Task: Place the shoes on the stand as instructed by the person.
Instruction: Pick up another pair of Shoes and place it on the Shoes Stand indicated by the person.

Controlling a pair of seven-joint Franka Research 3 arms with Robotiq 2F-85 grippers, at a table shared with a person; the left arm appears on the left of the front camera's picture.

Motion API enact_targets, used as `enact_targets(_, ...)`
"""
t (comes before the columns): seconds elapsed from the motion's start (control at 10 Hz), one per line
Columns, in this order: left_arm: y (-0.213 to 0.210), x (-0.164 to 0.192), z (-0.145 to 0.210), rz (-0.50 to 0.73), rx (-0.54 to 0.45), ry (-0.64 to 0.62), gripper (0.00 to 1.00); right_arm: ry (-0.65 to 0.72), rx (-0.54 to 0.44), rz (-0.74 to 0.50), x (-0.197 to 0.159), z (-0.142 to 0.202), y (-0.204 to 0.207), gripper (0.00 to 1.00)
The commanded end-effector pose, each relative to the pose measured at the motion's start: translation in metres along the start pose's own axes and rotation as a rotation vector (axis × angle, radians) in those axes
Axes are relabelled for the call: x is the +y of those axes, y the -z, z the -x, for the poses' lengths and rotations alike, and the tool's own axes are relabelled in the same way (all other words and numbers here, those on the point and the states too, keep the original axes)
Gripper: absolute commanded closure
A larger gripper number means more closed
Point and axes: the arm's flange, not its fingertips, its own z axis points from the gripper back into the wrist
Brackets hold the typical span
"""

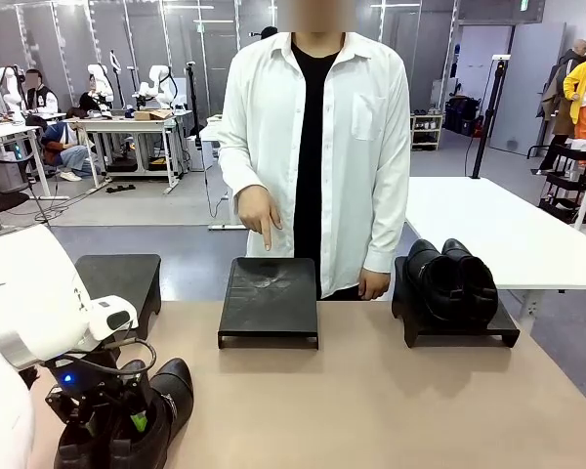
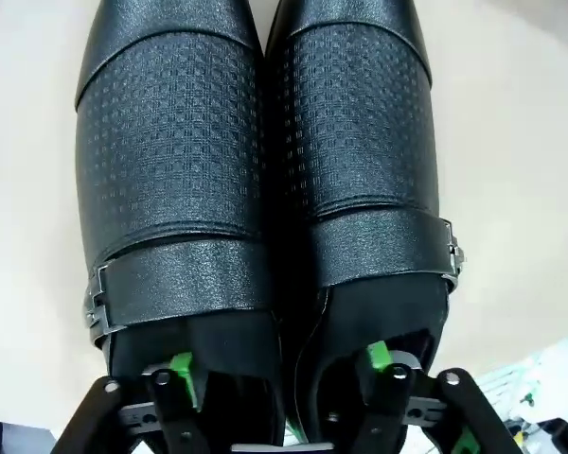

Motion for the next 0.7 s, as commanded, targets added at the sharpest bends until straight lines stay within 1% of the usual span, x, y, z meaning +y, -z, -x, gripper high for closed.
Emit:
enact_targets(0.0,0.0070,0.0173,0.0406,0.023,0.004,-0.016,1.00,-0.007,0.005,0.011,0.0022,0.0032,0.0009,0.00)
enact_targets(0.2,0.0110,0.0167,0.0432,0.013,0.032,-0.021,1.00,-0.007,0.005,0.011,0.0022,0.0032,0.0009,0.00)
enact_targets(0.3,0.0117,0.0173,0.0428,0.020,0.022,-0.035,0.97,-0.007,0.005,0.011,0.0022,0.0032,0.0009,0.00)
enact_targets(0.4,0.0121,0.0180,0.0426,0.020,0.015,-0.043,1.00,-0.007,0.005,0.011,0.0022,0.0032,0.0009,0.00)
enact_targets(0.6,0.0092,0.0166,0.0428,0.018,0.004,-0.042,1.00,-0.007,0.005,0.011,0.0022,0.0032,0.0009,0.00)
